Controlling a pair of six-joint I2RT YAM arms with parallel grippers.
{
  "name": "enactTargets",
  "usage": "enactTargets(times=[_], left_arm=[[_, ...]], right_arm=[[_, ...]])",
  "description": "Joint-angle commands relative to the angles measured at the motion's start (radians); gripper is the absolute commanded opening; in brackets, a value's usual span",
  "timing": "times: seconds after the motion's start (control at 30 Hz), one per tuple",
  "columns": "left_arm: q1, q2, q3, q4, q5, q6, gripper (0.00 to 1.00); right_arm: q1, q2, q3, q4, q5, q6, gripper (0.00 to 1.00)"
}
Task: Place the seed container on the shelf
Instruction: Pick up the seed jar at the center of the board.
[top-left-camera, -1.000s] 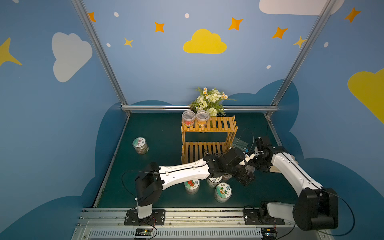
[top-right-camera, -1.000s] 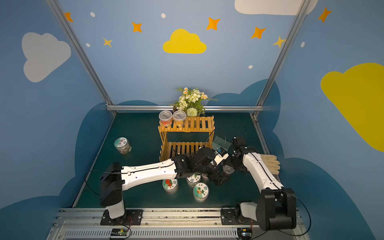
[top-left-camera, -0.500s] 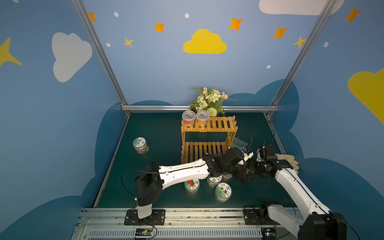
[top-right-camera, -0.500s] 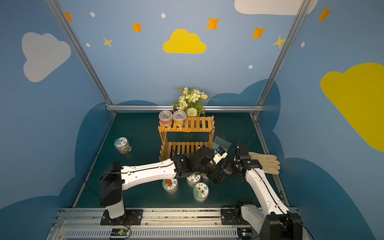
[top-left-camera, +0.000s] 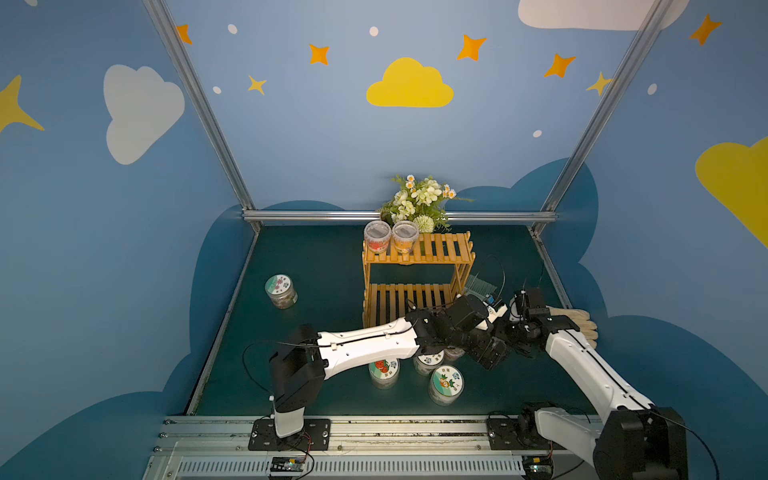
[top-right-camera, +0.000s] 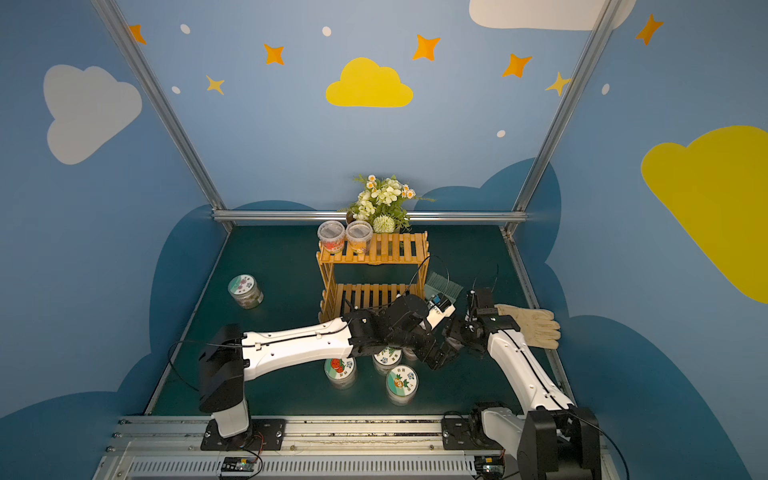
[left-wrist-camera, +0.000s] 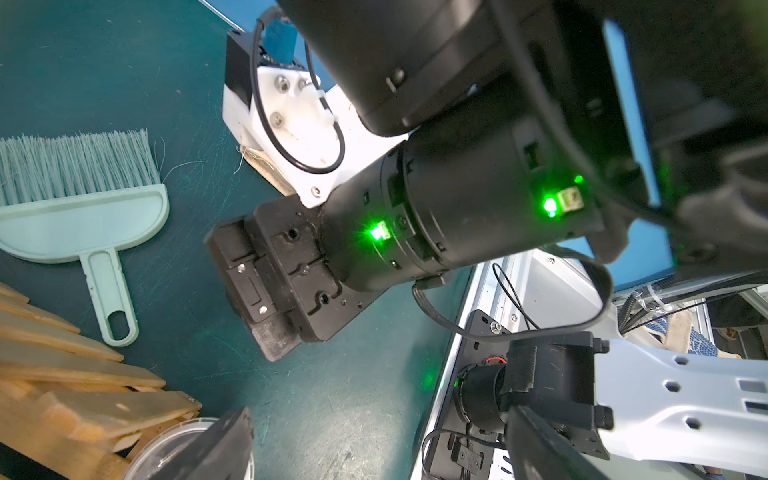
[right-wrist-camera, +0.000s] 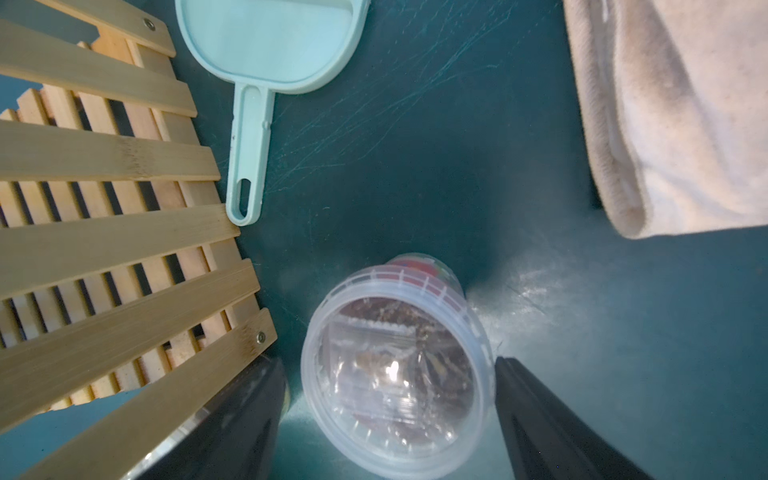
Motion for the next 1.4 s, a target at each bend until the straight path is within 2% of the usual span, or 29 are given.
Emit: enactTargets(times=[0.0,0.23,0.43,0.63,0.73,1.37], left_arm=[[0.005,-0.032,-0.025,0.033,0.028,0.002,1.0],[0.005,-0.029,-0.047,0.028,0.022,-0.009,1.0],[0.006,-0.029,-0.052,0.004,0.003,-0.007,1.0],[0.006,-0.023,-0.047,-0.045,-0.056,0.003,1.0],[0.006,-0.02,-0.041,-0.069,-0.082,0.006,1.0],[0.002,0.011,0.003,-0.119,-0.096,0.021,1.0]], right_arm=[[0.002,0.014,0.0,0.014,-0.005,-0.007,0.84],[0.001,0.054,0.025,-0.01,-0.01,-0.028,0.86],[0.001,0.062,0.03,-0.018,-0.003,-0.034,0.82],[0.001,0.054,0.032,-0.023,0.007,-0.039,0.81],[0.001,0.058,0.037,-0.034,0.009,-0.041,0.84],[0.0,0.062,0.036,-0.042,0.001,-0.044,0.83]])
